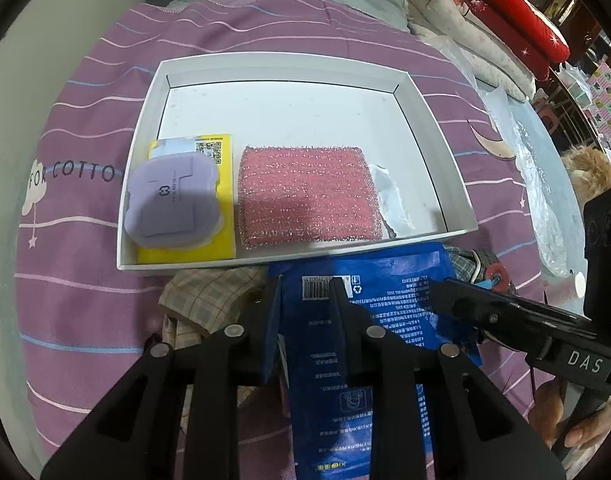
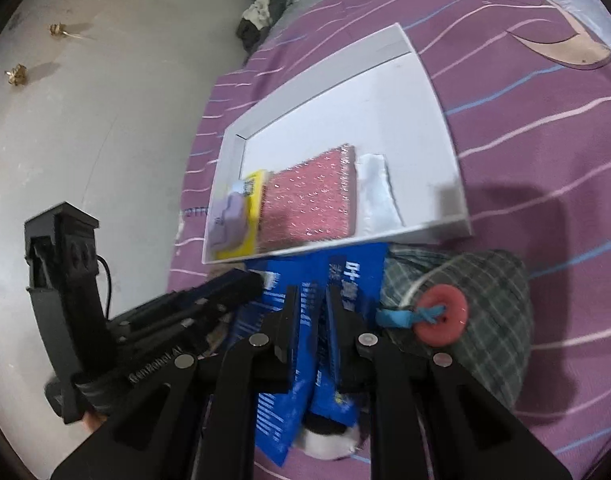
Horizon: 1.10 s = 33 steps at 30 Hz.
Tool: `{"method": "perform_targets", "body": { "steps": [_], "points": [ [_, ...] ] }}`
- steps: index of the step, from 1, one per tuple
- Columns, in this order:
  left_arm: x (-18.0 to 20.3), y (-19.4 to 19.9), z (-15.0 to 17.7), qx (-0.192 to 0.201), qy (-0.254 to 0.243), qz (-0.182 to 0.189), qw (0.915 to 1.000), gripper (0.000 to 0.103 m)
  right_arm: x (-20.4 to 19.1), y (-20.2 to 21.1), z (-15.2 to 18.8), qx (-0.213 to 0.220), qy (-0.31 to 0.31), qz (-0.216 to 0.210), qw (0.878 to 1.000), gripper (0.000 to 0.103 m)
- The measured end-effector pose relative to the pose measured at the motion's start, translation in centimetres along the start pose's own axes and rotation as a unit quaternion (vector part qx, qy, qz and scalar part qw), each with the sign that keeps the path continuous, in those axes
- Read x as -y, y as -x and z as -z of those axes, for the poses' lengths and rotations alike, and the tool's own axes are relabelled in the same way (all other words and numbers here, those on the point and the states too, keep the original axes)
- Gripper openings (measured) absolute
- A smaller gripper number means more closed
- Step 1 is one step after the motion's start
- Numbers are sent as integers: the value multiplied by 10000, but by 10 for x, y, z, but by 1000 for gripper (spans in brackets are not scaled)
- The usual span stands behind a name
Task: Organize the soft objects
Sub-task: 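Grasp the blue printed packet beside the box with the right gripper, then lift the blue packet and carry it over the box with the right gripper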
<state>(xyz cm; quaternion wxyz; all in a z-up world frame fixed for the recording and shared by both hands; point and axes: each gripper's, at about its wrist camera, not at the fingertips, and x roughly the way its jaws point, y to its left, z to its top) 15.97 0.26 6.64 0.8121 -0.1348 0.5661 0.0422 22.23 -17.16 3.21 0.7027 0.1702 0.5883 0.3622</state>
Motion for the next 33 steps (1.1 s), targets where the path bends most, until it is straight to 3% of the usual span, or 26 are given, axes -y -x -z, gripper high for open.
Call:
{"method": "perform_targets", "body": {
  "steps": [8,19,27,33],
  "points": [
    [-18,29,6,138,39,302,9994,26,0,-1,6,-220,-141,-182,9995,11],
    [-21,6,20,-382,-153,449,9981,26,1,4,25,-561,-312,-517,9966,12],
    [-25,5,20,-382,-120,530,9978,26,-8,-14,30,-716,-435,-803,9932,12],
    [-25,5,19,-364,-115,555,9977,26,-20,-23,33,-686,-306,-789,9940,11]
  ]
}}
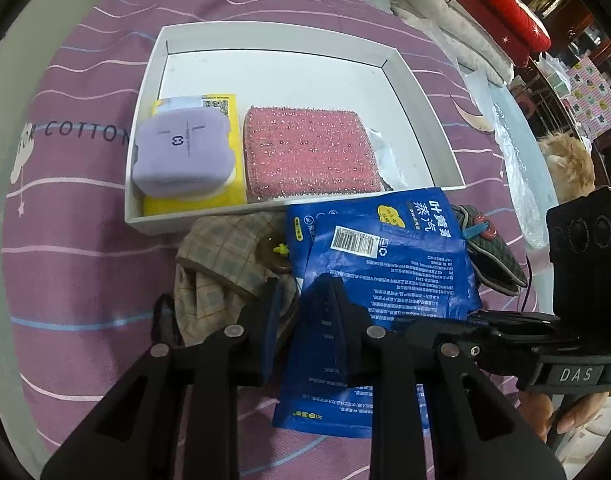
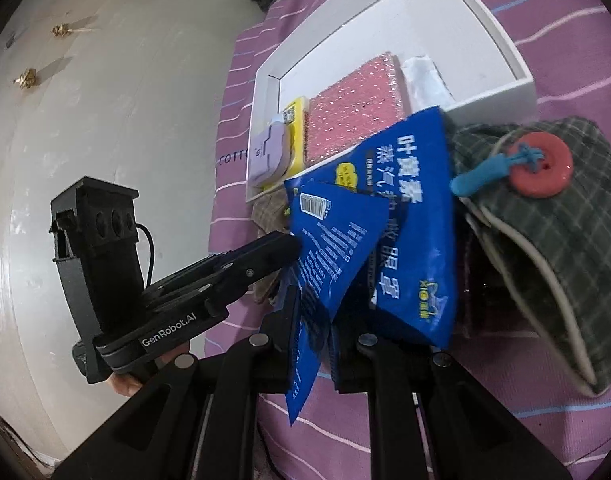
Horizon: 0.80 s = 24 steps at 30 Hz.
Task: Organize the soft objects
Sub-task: 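Lift the blue packet and carry it over the box with the right gripper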
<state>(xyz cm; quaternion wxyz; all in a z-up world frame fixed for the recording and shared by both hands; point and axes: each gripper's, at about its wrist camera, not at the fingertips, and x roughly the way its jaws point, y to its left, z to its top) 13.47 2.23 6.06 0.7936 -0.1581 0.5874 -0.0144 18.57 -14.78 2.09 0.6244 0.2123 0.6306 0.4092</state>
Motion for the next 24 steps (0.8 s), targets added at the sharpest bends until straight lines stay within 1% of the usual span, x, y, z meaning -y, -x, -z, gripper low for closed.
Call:
{"method": "perform_targets", "body": {
  "steps": [6,9,12,17,20,24],
  "points": [
    [-4,8,-1,145,122,-32,9998,26,-3,10,2,164,85,-21,9998,7],
    [-6,17,-2,337,191,-62,9992,26,-3,21,2,378,97,-73,9992,5],
    [-11,28,-2,546,286,24,9981,26,-4,30,1,636,110,-151,9978,4],
    [-29,41,-4,933,500,122,9943,26,-6,41,-1,970,40,-247,9950,4],
    [-44,42,-5,1076,677,85,9919,26,-4,46,-3,1091,-61,-402,9932,4],
    [-60,44,-7,1295,954,-36,9870,26,-2,50,-8,1319,-231,-505,9897,4]
  ]
}}
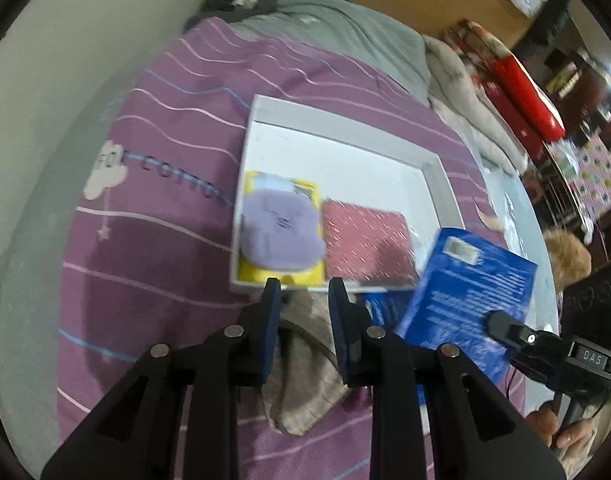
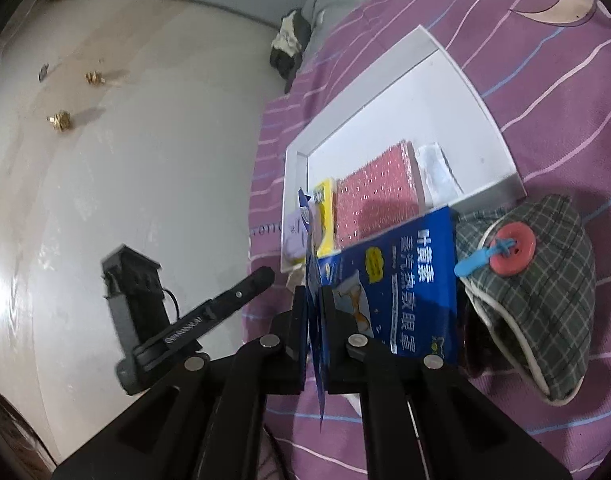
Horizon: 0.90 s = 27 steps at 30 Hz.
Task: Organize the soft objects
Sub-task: 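Lift the blue packet and carry it over the box with the right gripper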
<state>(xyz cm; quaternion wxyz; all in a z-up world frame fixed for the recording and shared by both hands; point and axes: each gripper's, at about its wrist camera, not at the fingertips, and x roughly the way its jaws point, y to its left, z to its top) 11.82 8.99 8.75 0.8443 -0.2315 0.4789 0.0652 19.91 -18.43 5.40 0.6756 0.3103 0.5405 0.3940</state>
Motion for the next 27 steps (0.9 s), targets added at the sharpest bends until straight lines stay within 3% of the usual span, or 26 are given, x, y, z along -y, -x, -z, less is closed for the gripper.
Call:
{"method": "perform_targets", "body": {
  "steps": [5,10,18,27],
  "points": [
    [3,2,-1,378,-25,-241,9990,26,2,-1,-10,474,-290,-73,9984,4],
    [13,0,-2,702,-240,-78,9972,26,4,-8,-20,818,-654,-188,9943,4],
    [26,-30,-10,563,-454,-298,9969,26,18,-28,-32,1146,-1289,-151,9849,4],
    [18,-35,-13,640,-308,-313,9970,26,49,-51,-52,1658,-2440,-194,9553,4]
  ]
}}
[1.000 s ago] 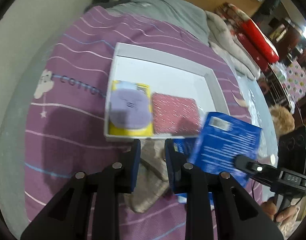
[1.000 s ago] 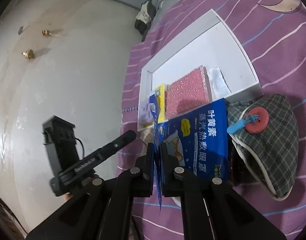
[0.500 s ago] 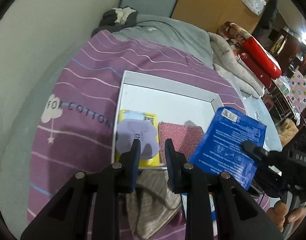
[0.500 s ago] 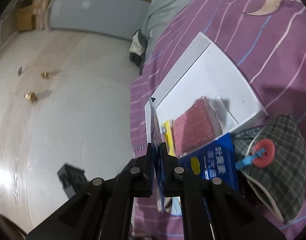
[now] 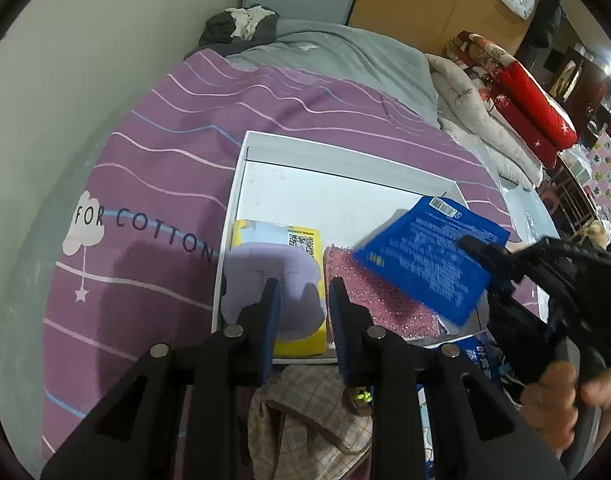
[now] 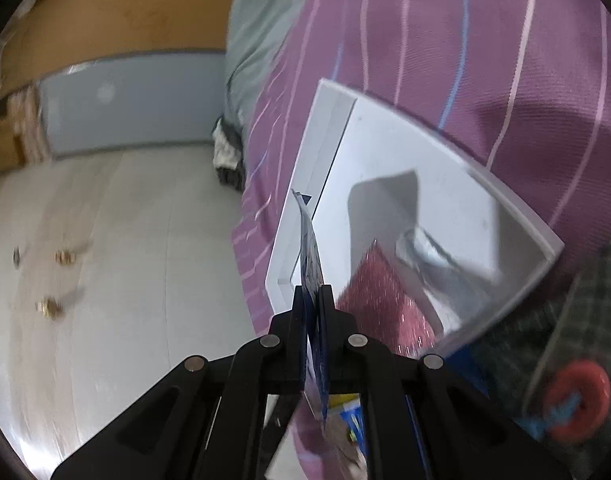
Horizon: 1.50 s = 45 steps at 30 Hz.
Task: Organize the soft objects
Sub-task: 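Lift the blue packet and carry it over the box with the right gripper, then lower the blue packet into the box and open the right gripper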
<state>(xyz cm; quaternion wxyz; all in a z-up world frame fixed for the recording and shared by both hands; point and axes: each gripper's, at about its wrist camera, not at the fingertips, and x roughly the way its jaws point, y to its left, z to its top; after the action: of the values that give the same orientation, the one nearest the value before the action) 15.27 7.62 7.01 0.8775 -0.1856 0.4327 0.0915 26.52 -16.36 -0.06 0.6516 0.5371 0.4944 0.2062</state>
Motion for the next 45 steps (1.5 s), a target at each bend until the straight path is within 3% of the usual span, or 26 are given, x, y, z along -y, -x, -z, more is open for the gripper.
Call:
{"method": "perform_targets", "body": {
  "steps": [6,13,20,27,28,30,32,37,40,43,45],
  "points": [
    [1,-6,-2,25,-59,21,10000,26,9,-13,-7,586,-882,-19,9944,4],
    [-1,-13,-14,89,180,471,9987,26,15,-10,-15,1374,-1368,-8,9810,4],
    [-11,-11,-13,101,369,392,9985,26,21,-30,-23,1407,-1768,-157,9740,6],
    [-10,-10,-11,92,297,314,9990,26,32,-44,-22,705,-2243,-310,9715,9],
    [-9,-10,-11,96,252,251,9993,26,32,-45,-22,618,-2313,-212,9707,14],
    [-8,-11,-11,99,207,162,9996,26,31,-43,-22,559,-2432,-170,9682,67],
    [-8,-11,-12,101,205,131,9997,26,25,-38,-22,575,-2371,-381,9690,87],
    [-12,-9,-12,125,262,150,9995,26,-3,-18,-27,364,-1484,119,9882,87],
    [-15,-9,-12,134,300,148,9994,26,-14,-13,-26,-60,-715,50,9974,84],
    [-16,-7,-12,138,321,161,9993,26,-30,-10,-18,-367,174,606,9973,79],
    [-16,-6,-11,161,322,179,9992,26,-44,-15,-13,-547,994,858,9898,48]
  ]
}}
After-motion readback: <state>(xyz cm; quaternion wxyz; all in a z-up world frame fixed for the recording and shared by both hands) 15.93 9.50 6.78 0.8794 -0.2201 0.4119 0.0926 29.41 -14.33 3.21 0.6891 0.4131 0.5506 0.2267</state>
